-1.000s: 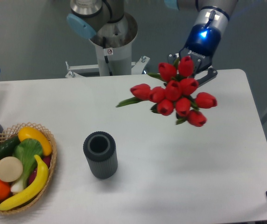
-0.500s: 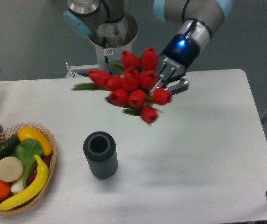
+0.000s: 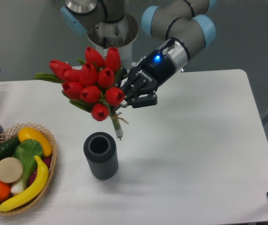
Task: Insert the flowers into the vase
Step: 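Lower the tulip stems into the opening of the grey vase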
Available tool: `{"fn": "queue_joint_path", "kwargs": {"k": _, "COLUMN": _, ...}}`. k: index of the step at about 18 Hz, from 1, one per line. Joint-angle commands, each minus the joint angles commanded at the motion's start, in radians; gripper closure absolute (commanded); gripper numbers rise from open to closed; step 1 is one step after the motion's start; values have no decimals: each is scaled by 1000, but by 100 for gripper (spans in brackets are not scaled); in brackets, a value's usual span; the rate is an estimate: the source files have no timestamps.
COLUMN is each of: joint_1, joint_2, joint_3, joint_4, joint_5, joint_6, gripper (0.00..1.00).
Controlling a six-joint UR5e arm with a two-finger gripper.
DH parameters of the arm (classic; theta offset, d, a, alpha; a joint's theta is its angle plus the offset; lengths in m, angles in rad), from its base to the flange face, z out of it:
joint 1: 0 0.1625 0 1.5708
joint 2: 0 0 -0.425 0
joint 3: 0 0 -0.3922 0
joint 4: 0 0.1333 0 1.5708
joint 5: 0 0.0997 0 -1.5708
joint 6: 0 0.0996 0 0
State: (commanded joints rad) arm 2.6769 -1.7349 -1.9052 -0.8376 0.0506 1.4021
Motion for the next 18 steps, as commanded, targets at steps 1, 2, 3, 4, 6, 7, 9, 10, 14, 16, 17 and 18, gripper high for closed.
{"fn": "queue_joint_path", "kwargs": {"k": 1, "joint_1": -5, "joint_2": -3, "joint_3": -3, "joint_4": 0, "joint_5": 0, "joint_6": 2, "gripper": 85}}
{"fn": "queue_joint_path", "kwargs": {"k": 2, "joint_1": -14, "joint_2": -8, "joint_3": 0, "joint_4": 0, "joint_5": -2, "joint_6": 0, "gripper": 85}}
{"fn": "queue_joint_path", "kwargs": {"k": 3, "joint_1": -25, "joint_2": -12, "joint_3": 1, "joint_4": 0, "joint_5": -2, "joint_6": 2, "gripper": 85}}
{"fn": "queue_joint_path", "kwargs": {"k": 4, "joint_1": -28, "joint_2": -17, "joint_3": 5, "joint_4": 0, "joint_5": -3, "joint_6": 2, "gripper": 85}}
{"fn": "queue_joint_path", "kwargs": {"k": 6, "joint_1": -31, "joint_2": -34, "joint_3": 11, "joint_4": 0, "joint_5": -3, "joint_6": 2, "gripper": 85}}
{"fn": "queue_joint_path", "kwargs": {"k": 7, "joint_1": -32, "joint_2": -34, "joint_3": 11, "joint_4": 0, "joint_5": -3, "joint_6": 0, "gripper": 85}}
{"fn": "queue_joint_path", "kwargs": {"k": 9, "joint_1": -45, "joint_2": -43, "joint_3": 9, "joint_4": -2, "joint_5": -3, "joint_6": 0, "gripper": 85}}
{"fn": "queue_joint_path", "kwargs": {"k": 10, "joint_1": -48, "joint_2": -49, "joint_3": 8, "joint_4": -2, "joint_5": -3, "joint_6": 0, "gripper": 85}}
{"fn": "queue_joint_path", "kwargs": {"k": 14, "joint_1": -49, "joint_2": -67, "joint_3": 8, "joint_4": -2, "joint_5": -2, "joint_6": 0, "gripper": 85}}
{"fn": "queue_joint_path", "kwargs": {"k": 16, "joint_1": -48, "joint_2": -75, "joint_3": 2, "joint_4": -2, "joint_5": -2, "joint_6": 0, "gripper": 85}}
{"fn": "queue_joint_path", "kwargs": {"k": 17, "joint_1": -48, "joint_2": -77, "joint_3": -2, "joint_4": -2, "joint_5": -2, "joint_6": 0, "gripper": 85}}
{"fn": "queue_joint_path", "kwargs": {"k": 18, "joint_1": -48, "joint_2": -77, "joint_3": -3, "joint_4": -2, "joint_5": -2, "joint_6": 0, "gripper": 85}}
